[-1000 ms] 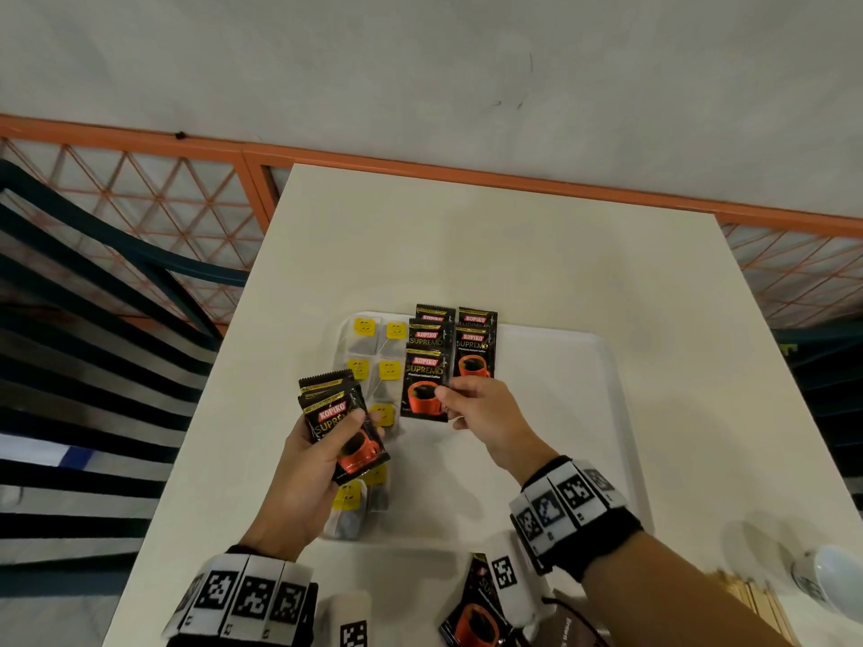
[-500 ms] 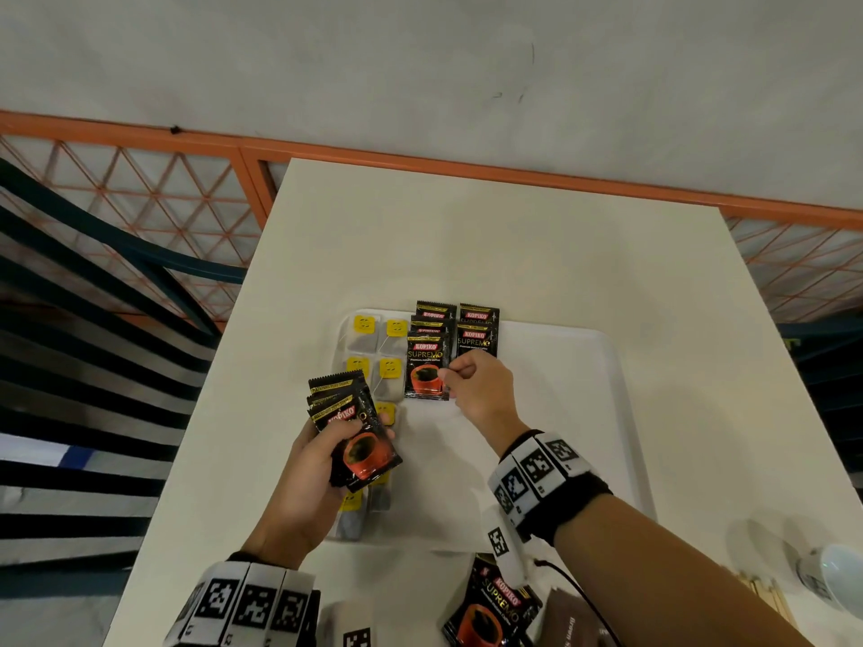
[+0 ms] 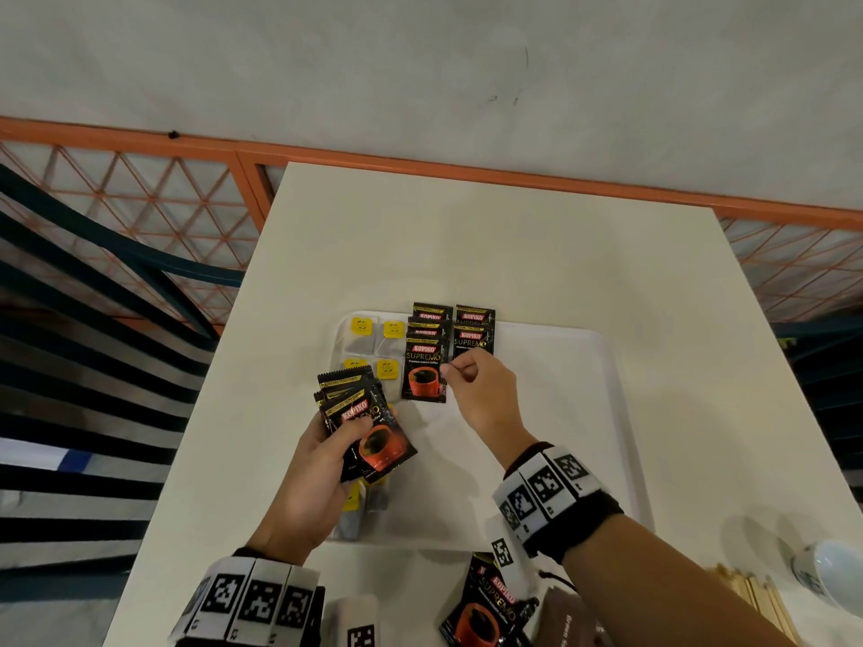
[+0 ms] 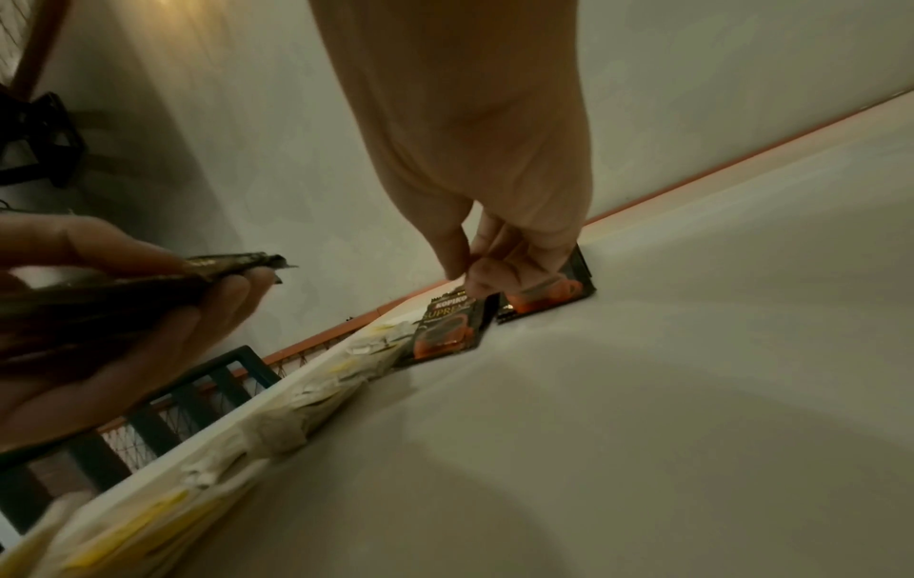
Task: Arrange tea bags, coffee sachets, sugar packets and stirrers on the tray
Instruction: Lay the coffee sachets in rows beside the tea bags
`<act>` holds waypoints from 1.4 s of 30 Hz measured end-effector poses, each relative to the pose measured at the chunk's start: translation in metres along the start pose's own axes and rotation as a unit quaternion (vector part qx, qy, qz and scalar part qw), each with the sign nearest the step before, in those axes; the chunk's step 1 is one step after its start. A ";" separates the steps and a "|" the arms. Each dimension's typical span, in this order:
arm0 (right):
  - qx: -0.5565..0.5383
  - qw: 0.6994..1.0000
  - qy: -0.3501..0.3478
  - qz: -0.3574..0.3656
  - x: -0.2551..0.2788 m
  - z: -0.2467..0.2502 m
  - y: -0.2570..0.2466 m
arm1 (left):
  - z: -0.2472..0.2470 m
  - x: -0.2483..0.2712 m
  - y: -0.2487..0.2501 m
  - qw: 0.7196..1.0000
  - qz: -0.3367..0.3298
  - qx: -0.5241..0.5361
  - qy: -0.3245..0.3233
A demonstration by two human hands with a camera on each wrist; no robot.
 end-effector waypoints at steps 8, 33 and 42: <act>-0.133 0.968 -0.205 0.051 0.050 -0.031 -0.042 | -0.015 0.005 0.012 0.998 -0.049 -0.035 0.005; -0.148 0.974 0.077 -0.154 0.020 0.038 0.055 | -0.015 0.006 0.002 0.999 -0.024 -0.029 -0.025; 0.009 0.990 0.058 -0.127 0.015 0.033 0.044 | -0.012 0.004 0.002 0.999 -0.016 -0.030 -0.010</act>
Point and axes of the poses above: each hand's wrist, its own x-axis away from the middle knuckle, its own z-axis out of the back of the hand, y = z × x, the point moved 9 cm from there along -x, towards the middle knuckle, and after that the axes turned 13 degrees about z, right-handed, at the moved point
